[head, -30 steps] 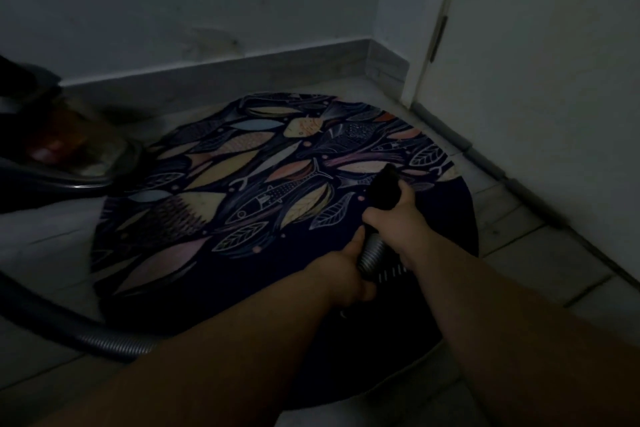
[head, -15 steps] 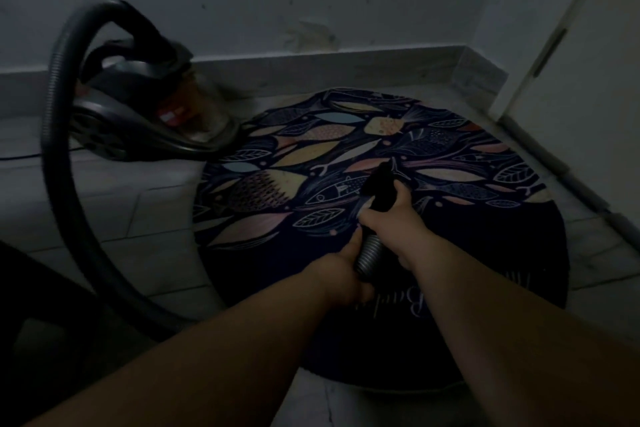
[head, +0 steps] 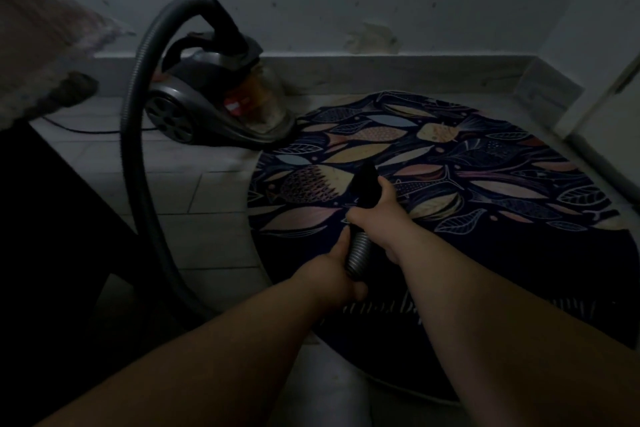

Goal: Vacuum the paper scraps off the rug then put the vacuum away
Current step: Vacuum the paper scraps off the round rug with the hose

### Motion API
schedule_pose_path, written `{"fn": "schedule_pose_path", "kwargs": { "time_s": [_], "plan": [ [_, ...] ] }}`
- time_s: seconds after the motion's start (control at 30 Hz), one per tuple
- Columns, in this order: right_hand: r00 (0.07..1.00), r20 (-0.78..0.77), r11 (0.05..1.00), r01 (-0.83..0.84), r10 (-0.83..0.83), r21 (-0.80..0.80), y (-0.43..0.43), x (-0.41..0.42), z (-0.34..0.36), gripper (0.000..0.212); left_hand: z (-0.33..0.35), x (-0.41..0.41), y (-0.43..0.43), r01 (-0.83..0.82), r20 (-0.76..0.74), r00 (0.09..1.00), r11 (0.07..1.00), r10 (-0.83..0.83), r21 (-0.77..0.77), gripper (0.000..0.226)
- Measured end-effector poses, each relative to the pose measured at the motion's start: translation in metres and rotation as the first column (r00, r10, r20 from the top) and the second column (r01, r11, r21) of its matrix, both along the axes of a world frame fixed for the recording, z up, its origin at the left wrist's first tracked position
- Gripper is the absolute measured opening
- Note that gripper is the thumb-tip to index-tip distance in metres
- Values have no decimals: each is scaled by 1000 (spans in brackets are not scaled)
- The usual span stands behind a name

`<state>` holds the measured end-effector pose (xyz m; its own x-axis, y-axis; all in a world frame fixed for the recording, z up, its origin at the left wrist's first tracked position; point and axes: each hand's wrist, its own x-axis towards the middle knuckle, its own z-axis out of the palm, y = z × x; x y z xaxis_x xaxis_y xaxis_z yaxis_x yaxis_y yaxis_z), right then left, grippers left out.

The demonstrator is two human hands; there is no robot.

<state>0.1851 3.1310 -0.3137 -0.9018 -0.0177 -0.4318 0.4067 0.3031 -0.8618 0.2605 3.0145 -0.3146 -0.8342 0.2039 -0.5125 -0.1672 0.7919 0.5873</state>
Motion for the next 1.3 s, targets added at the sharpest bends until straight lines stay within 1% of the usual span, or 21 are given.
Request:
{"fn": "schedule_pose_path", "kwargs": {
  "time_s": [0.2, 0.37, 0.5, 0.67, 0.77, 0.9, 0.97, 1.07, 1.23, 1.3],
  "plan": [
    [996, -4, 995, -93, 93, -32, -27, 4, 2, 98, -4, 12, -22, -77, -15, 997, 997, 78, 23, 104],
    [990, 3, 990, -139, 139, -35, -45, 7, 2, 98, -2, 20, -36, -112, -13, 994, 993, 112, 23, 104],
    [982, 13, 982, -191, 191, -11, -59, 6, 6, 101, 2, 25, -46, -173, 0, 985, 983, 173, 56, 107],
    [973, 19, 973, -231, 230, 11, -74, 11, 9, 102, 0, 34, -58, -277, 47, 961, 951, 273, 134, 110],
    [970, 23, 970, -244, 244, -3, -81, 15, 9, 103, -3, 40, -63, -298, 55, 955, 941, 293, 158, 111],
    [977, 26, 976, -209, 211, -56, -85, 19, 8, 101, -1, 46, -70, -352, 79, 936, 899, 343, 260, 108],
    [983, 38, 980, -177, 181, -90, -84, 20, 5, 99, 0, 47, -71, -341, 77, 940, 901, 333, 268, 105],
    [989, 57, 983, -130, 138, -127, -78, 23, 2, 96, 3, 46, -70, -300, 50, 954, 928, 297, 221, 102],
    [992, 80, 988, -86, 96, -127, -58, 24, -3, 96, 0, 45, -53, -227, -11, 973, 961, 231, 156, 99],
    [995, 65, 991, -66, 74, -118, -46, 25, -3, 94, 2, 43, -42, -192, -34, 980, 971, 198, 144, 97]
  ]
}}
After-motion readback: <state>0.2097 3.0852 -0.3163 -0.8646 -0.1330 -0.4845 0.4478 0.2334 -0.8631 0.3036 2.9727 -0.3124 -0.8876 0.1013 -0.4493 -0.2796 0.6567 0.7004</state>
